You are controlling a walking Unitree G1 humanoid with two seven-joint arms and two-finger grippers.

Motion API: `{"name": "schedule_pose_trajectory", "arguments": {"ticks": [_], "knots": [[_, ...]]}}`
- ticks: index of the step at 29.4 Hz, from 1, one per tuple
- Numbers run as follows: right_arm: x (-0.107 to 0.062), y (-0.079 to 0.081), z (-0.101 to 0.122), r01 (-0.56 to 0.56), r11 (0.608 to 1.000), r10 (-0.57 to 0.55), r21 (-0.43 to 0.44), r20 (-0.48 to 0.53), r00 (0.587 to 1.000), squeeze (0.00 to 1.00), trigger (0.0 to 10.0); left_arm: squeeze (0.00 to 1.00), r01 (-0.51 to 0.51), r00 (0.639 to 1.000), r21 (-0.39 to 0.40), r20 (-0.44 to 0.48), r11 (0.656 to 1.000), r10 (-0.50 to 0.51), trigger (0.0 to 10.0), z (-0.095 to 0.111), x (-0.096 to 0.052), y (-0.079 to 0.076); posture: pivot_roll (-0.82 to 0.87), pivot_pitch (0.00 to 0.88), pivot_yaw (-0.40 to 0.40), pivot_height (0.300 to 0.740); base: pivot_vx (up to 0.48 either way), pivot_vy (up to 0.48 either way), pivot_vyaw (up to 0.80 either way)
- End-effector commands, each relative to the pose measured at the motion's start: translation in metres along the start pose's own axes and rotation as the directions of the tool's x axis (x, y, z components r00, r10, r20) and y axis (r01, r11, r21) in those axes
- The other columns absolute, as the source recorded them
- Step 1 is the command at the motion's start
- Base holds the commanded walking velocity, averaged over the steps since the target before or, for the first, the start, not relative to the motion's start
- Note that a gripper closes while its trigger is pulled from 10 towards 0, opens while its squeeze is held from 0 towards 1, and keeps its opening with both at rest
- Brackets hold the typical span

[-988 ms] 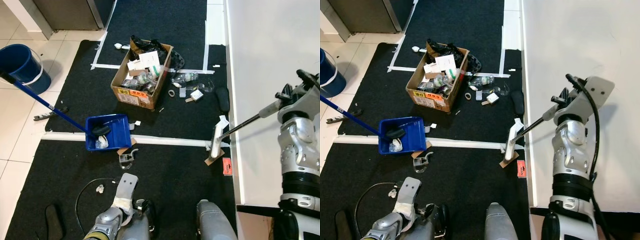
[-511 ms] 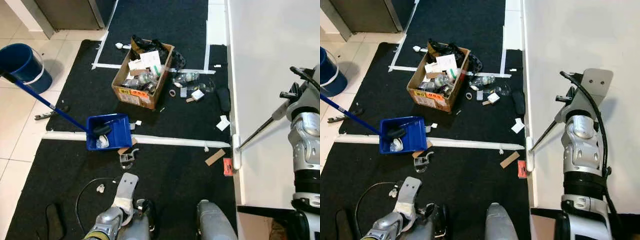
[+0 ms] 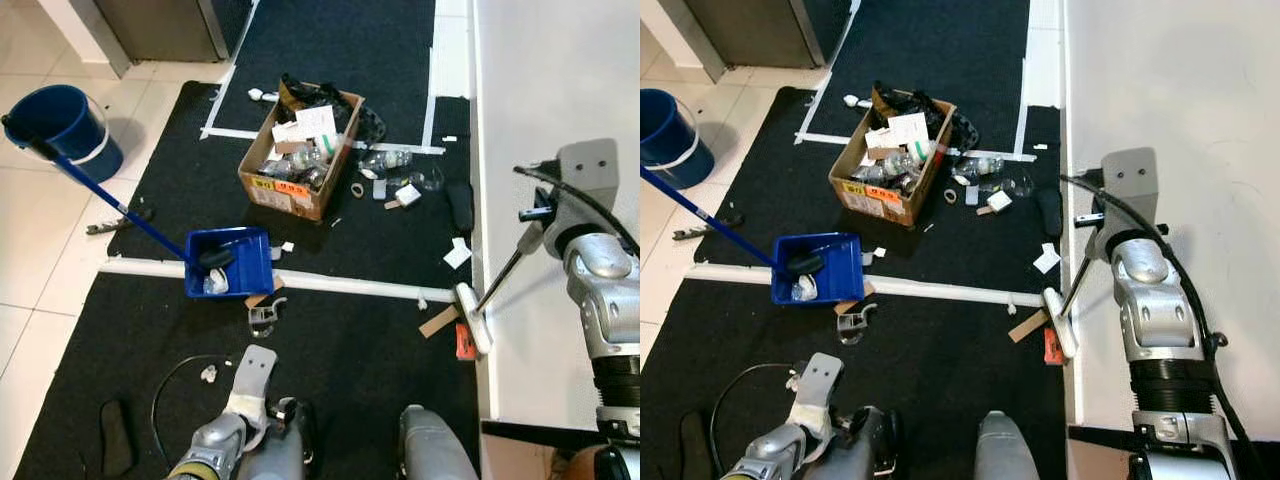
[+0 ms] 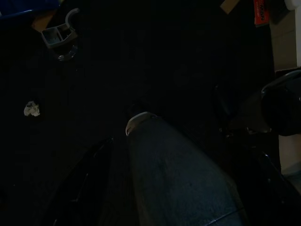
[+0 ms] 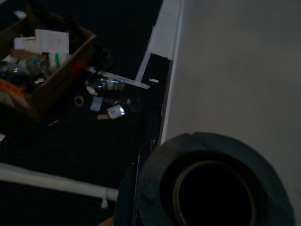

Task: Sweep floor

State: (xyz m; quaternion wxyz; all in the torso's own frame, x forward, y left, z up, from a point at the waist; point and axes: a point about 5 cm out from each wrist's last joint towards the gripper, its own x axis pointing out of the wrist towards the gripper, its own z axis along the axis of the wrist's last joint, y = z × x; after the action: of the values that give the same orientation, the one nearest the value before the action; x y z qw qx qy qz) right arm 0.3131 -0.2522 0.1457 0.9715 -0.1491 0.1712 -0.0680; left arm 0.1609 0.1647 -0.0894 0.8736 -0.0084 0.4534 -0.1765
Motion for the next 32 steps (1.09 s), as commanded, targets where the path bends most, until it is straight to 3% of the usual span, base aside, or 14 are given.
{"name": "schedule_pose_trajectory", "arguments": {"ticks": [1, 9, 12, 14, 15, 16, 22, 26, 28, 29, 32], "knots": [[-0.005, -0.011, -0.02, 0.03, 0.996, -0.041, -0.09, -0.125, 0.991, 0.0, 10.0, 0.0, 0.018, 0.984, -0.063, -0.178, 0.998, -0.029, 10.0, -0.047, -0.01, -0.011, -0.02, 0.192, 0.019, 0.74, 0.0, 0.0, 0.0], [-0.01, -0.007, -0.02, -0.066, 0.997, 0.058, -0.042, -0.178, 0.982, 0.0, 10.0, 0.0, 0.016, 0.983, -0.065, -0.179, 0.998, -0.027, 10.0, -0.048, -0.01, -0.011, -0.03, 0.191, 0.019, 0.74, 0.0, 0.0, 0.0], [-0.008, 0.013, -0.004, -0.183, 0.978, 0.187, 0.098, -0.042, 0.981, 0.0, 10.0, 0.0, 0.018, 0.983, -0.064, -0.179, 0.998, -0.029, 10.0, -0.048, -0.01, -0.011, -0.03, 0.19, 0.019, 0.74, 0.0, 0.0, 0.0], [-0.008, 0.013, -0.004, -0.183, 0.978, 0.187, 0.098, -0.042, 0.981, 0.0, 10.0, 0.0, 0.018, 0.983, -0.064, -0.179, 0.998, -0.029, 10.0, -0.048, -0.01, -0.011, -0.03, 0.19, 0.019, 0.74, 0.0, 0.0, 0.0], [-0.009, 0.031, 0.005, -0.26, 0.947, 0.254, 0.19, 0.059, 0.966, 0.0, 10.0, 0.0, 0.021, 0.984, -0.063, -0.178, 0.998, -0.032, 10.0, -0.048, -0.009, -0.012, -0.03, 0.192, 0.019, 0.74, 0.0, 0.0, 0.0], [-0.009, 0.036, 0.007, -0.282, 0.936, 0.269, 0.212, 0.085, 0.959, 0.0, 10.0, 0.0, 0.021, 0.984, -0.063, -0.178, 0.998, -0.032, 10.0, -0.047, -0.009, -0.012, -0.03, 0.192, 0.019, 0.74, 0.0, 0.0, 0.0], [-0.009, 0.051, 0.017, -0.313, 0.88, 0.251, 0.358, 0.208, 0.945, 0.0, 10.0, 0.0, 0.023, 0.983, -0.062, -0.178, 0.998, -0.034, 10.0, -0.047, -0.009, -0.012, -0.03, 0.193, 0.02, 0.74, 0.0, 0.0, 0.0], [-0.009, 0.053, 0.015, -0.296, 0.893, 0.245, 0.34, 0.184, 0.952, 0.0, 10.0, 0.0, 0.023, 0.983, -0.062, -0.179, 0.998, -0.034, 10.0, -0.047, -0.009, -0.012, -0.03, 0.194, 0.02, 0.74, 0.0, 0.0, 0.0], [-0.006, 0.048, 0.009, -0.247, 0.928, 0.217, 0.278, 0.134, 0.967, 0.0, 10.0, 0.0, 0.022, 0.983, -0.062, -0.178, 0.998, -0.033, 10.0, -0.047, -0.009, -0.012, -0.03, 0.191, 0.02, 0.74, 0.0, 0.0, 0.0], [-0.006, 0.048, 0.009, -0.247, 0.928, 0.217, 0.278, 0.134, 0.967, 0.0, 10.0, 0.0, 0.022, 0.983, -0.062, -0.178, 0.998, -0.033, 10.0, -0.047, -0.009, -0.012, -0.03, 0.191, 0.02, 0.74, 0.0, 0.0, 0.0], [-0.004, 0.031, 0.009, -0.157, 0.966, 0.138, 0.203, 0.107, 0.985, 0.0, 10.0, 0.0, 0.021, 0.984, -0.063, -0.177, 0.998, -0.032, 10.0, -0.046, -0.009, -0.012, -0.03, 0.192, 0.02, 0.74, 0.0, 0.0, 0.0]]}}
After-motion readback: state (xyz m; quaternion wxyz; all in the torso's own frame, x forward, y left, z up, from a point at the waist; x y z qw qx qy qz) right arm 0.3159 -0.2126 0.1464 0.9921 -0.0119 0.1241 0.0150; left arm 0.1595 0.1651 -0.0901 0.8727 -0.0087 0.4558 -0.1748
